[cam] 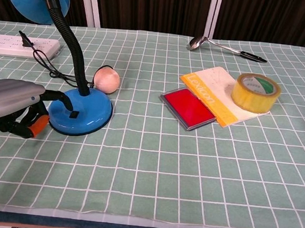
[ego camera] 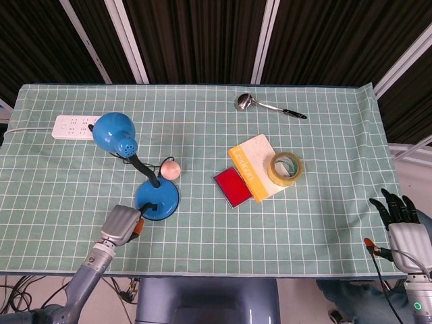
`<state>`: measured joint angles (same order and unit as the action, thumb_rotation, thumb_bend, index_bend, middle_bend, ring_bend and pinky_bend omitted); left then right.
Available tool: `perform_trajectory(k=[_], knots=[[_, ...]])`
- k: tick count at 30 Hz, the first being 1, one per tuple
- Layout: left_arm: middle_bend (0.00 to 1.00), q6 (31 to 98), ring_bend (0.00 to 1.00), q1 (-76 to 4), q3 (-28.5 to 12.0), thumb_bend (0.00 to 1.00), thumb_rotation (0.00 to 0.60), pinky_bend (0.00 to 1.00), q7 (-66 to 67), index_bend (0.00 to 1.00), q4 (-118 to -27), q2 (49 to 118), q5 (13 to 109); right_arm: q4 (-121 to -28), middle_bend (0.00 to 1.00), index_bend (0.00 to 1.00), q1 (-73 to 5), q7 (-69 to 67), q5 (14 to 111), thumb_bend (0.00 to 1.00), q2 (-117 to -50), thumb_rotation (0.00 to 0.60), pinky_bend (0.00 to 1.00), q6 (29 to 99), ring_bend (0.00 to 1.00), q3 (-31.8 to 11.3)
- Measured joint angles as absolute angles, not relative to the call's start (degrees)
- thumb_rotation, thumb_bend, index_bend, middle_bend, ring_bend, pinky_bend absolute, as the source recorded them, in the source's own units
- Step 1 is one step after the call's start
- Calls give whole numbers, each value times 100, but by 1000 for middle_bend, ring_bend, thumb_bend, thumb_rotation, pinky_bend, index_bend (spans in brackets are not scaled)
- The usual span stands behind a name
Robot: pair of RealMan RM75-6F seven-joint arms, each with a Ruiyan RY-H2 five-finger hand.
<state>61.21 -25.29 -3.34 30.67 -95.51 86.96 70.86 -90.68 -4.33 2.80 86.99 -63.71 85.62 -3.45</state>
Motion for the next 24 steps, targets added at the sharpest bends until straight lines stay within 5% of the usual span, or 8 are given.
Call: perform_trajectory(k=[24], knots=[[774,6108,667,-2658,-152,679,600,757,3154,277,-9513,8763,6964,-9110,41,169,-431,294,8672,239,-6350,600,0,8531,62,-344]])
